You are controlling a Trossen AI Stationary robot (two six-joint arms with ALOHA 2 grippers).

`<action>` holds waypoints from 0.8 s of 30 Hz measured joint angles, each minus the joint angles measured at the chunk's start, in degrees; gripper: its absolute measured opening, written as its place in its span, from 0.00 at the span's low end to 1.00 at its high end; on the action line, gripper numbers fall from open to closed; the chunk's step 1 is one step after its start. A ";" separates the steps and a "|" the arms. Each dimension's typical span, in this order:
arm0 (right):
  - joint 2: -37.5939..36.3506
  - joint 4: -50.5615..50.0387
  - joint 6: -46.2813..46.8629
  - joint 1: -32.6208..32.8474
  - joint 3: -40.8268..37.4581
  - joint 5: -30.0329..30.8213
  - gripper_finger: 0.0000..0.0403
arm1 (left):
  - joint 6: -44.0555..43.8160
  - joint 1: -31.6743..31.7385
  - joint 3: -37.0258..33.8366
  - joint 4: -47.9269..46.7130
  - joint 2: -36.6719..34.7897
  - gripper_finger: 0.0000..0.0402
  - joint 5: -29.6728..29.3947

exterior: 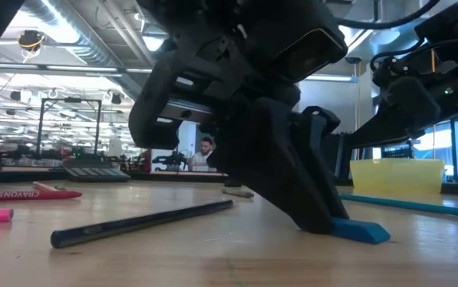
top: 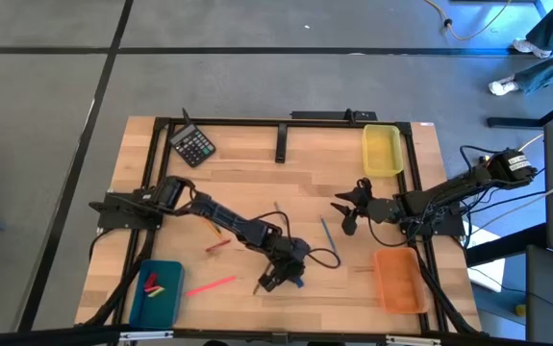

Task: Sort crayons/erasers/pens/pencils in bins
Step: Put the blue eraser into the blue bin

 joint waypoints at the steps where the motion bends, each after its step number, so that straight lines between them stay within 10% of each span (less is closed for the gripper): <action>1: -0.02 0.00 -0.08 0.02 0.00 -0.02 0.39 | -0.10 -0.14 0.42 -0.36 0.02 0.19 -0.44; 17: 0.38 0.04 0.05 0.00 0.00 -0.19 0.39 | -5.66 -0.82 7.24 -19.14 -3.15 0.18 -26.25; 24: 0.38 0.00 1.34 0.02 0.00 -0.17 0.39 | -16.49 -0.84 12.06 -29.89 -3.21 0.18 -28.10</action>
